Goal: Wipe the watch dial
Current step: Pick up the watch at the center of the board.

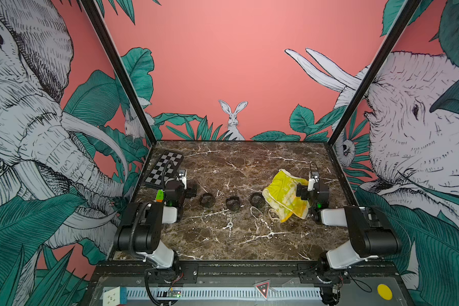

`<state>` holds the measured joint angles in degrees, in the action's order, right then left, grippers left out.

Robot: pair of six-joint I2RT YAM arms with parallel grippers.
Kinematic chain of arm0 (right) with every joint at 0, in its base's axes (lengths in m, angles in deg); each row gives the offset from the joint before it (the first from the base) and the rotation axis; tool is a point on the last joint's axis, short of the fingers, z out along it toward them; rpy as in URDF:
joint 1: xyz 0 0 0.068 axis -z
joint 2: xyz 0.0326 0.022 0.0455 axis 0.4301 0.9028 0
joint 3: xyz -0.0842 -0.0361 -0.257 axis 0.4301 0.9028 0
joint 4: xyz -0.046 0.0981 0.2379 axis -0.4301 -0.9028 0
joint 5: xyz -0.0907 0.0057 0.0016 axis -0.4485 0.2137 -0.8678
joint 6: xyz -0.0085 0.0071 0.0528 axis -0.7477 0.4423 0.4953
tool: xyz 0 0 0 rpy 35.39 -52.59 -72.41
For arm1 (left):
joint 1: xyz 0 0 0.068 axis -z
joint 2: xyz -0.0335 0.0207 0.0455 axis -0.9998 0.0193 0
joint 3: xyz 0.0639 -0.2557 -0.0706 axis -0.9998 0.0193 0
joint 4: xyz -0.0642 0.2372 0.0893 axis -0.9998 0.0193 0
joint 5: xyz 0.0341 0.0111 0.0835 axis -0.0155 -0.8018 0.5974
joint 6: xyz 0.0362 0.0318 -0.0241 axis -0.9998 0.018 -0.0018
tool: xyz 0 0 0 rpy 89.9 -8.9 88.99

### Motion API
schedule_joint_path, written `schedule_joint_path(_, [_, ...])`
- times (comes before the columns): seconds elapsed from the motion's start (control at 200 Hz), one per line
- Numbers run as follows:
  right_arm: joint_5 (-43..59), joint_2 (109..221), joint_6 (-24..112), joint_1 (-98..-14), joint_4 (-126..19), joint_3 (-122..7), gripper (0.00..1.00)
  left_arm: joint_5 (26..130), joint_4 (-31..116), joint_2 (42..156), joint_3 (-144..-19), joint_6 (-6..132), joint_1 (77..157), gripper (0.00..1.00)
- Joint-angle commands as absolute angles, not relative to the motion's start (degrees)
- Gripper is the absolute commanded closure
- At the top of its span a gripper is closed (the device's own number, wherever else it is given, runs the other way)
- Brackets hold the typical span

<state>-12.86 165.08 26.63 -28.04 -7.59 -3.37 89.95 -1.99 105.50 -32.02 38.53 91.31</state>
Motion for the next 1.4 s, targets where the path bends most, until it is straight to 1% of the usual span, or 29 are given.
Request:
schedule_joint_path(0.0, [-13.52,164.21,26.53,-27.89,-6.14,-4.15,0.02,90.22,-2.61,104.40,-32.58,38.71,91.13,0.01])
schedule_joint_path(1.33, [-14.26,164.08,26.86,-27.94,-5.65,-4.56,0.02,90.31,-2.61,104.40,-32.62,38.80,91.09,0.01])
schedule_joint_path(1.356, [-15.42,163.18,27.19,-27.93,-7.65,-5.38,0.02,90.31,-2.69,104.36,-32.61,38.68,91.09,0.01])
schedule_joint_path(1.396, [-16.94,160.42,27.89,-27.93,-15.08,-8.24,0.02,90.34,-2.90,104.28,-32.50,38.72,91.09,0.01])
